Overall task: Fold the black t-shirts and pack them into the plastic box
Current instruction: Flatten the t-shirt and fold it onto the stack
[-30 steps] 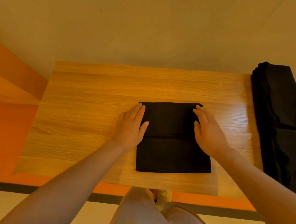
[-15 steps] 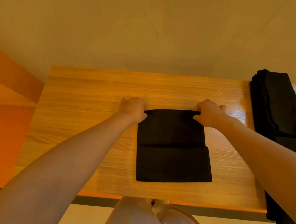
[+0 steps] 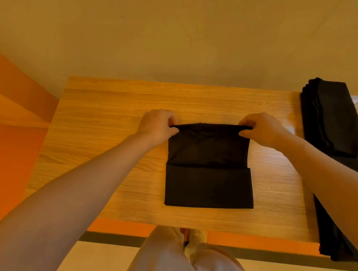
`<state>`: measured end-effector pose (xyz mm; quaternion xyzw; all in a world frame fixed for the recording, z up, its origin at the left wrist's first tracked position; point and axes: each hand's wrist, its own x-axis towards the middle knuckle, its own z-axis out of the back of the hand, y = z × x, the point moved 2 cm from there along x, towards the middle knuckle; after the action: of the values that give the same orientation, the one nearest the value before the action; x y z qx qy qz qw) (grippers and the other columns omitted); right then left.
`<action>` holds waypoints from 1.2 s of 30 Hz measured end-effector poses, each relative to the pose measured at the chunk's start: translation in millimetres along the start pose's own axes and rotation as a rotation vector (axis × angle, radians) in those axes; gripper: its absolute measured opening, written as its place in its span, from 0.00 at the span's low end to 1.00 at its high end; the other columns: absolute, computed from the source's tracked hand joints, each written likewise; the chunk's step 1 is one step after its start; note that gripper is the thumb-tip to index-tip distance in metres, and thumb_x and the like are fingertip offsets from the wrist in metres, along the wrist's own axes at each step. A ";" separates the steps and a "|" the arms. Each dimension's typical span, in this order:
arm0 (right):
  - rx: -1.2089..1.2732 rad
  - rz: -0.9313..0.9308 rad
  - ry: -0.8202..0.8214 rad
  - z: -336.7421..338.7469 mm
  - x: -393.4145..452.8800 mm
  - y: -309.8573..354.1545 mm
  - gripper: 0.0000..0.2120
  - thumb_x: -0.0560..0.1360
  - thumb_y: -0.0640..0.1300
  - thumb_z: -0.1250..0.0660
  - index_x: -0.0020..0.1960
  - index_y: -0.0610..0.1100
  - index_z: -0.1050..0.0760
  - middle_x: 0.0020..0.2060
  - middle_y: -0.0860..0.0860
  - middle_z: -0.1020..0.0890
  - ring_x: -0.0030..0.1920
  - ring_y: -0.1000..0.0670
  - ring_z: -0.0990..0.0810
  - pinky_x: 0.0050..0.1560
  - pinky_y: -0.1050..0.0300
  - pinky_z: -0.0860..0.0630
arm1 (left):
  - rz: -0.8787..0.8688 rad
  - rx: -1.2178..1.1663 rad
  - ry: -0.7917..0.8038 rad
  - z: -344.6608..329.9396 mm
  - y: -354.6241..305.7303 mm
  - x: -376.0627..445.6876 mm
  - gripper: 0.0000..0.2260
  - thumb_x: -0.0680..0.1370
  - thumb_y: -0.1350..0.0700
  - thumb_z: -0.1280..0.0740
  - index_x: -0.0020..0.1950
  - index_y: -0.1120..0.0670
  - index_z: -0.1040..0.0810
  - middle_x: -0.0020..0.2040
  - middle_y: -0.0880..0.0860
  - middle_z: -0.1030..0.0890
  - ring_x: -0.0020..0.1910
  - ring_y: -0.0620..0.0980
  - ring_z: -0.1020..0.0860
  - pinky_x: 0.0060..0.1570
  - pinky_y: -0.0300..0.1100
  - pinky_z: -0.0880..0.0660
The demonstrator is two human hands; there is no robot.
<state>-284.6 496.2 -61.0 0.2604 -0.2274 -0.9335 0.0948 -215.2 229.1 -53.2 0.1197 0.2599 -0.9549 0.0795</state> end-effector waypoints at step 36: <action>-0.148 0.548 -0.491 -93.5 -159.5 -42.5 0.15 0.78 0.48 0.41 0.59 0.42 0.22 0.58 0.47 0.21 0.58 0.49 0.24 0.65 0.51 0.38 | -0.508 0.173 -0.398 -75.5 14.4 -167.9 0.09 0.79 0.51 0.37 0.49 0.51 0.19 0.51 0.47 0.20 0.53 0.46 0.24 0.53 0.46 0.42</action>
<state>-102.6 545.6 -81.6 -0.0491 -0.2367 -0.9220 0.3026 -37.1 270.7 -77.9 -0.1315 0.1789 -0.9673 -0.1223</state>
